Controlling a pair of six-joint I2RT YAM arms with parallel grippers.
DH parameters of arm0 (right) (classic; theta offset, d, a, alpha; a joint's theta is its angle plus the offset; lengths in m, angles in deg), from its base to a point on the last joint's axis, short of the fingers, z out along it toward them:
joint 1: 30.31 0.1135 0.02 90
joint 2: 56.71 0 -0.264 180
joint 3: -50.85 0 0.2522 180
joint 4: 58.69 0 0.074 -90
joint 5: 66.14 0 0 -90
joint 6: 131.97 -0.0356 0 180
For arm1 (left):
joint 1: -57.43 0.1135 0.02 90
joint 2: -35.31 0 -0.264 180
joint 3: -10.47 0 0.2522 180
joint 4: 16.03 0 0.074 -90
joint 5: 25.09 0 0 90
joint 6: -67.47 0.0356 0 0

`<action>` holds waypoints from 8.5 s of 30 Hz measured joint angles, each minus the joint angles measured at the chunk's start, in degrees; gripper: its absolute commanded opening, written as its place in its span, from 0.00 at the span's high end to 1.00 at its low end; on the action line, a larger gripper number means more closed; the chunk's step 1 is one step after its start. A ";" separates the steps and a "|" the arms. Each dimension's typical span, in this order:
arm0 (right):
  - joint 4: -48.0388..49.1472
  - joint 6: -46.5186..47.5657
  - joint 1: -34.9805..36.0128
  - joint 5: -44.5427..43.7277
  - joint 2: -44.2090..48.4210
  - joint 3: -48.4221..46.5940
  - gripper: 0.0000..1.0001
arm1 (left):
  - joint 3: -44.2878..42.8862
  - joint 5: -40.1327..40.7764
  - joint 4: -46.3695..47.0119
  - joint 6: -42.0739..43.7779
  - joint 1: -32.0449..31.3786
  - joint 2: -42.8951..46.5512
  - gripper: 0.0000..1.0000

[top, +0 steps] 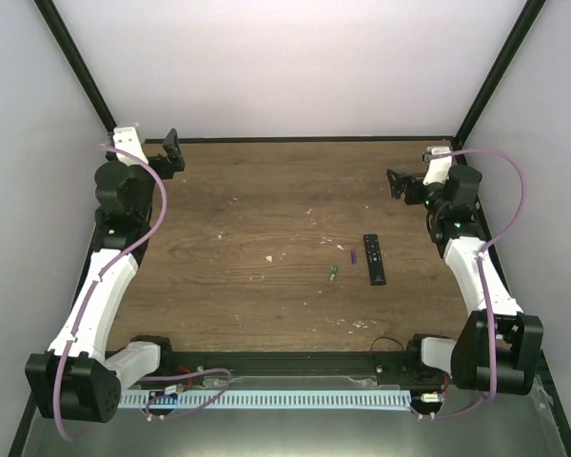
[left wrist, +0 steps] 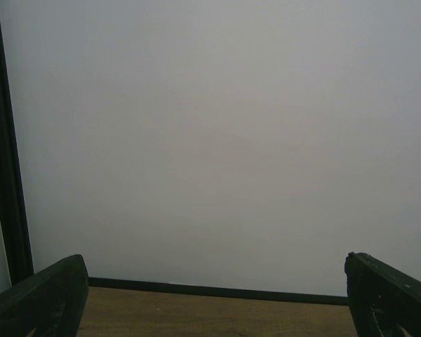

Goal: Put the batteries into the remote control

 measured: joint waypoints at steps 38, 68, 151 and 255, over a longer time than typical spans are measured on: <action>-39.82 -17.31 13.18 -5.95 -6.69 -4.68 0.04 | -10.69 -13.81 -15.89 -4.11 -7.17 -13.60 0.00; -47.52 -19.34 17.29 -14.36 -24.98 -5.46 0.19 | -10.62 -14.47 -18.40 -4.09 -7.17 -15.04 0.00; -30.01 -10.03 42.82 -5.55 -25.38 -31.93 0.85 | -10.84 -31.71 -8.46 -16.46 -19.52 -29.46 0.53; -15.34 0.79 37.09 30.18 -14.64 -13.86 0.99 | 4.28 -64.83 33.20 -29.79 -11.98 -21.77 0.25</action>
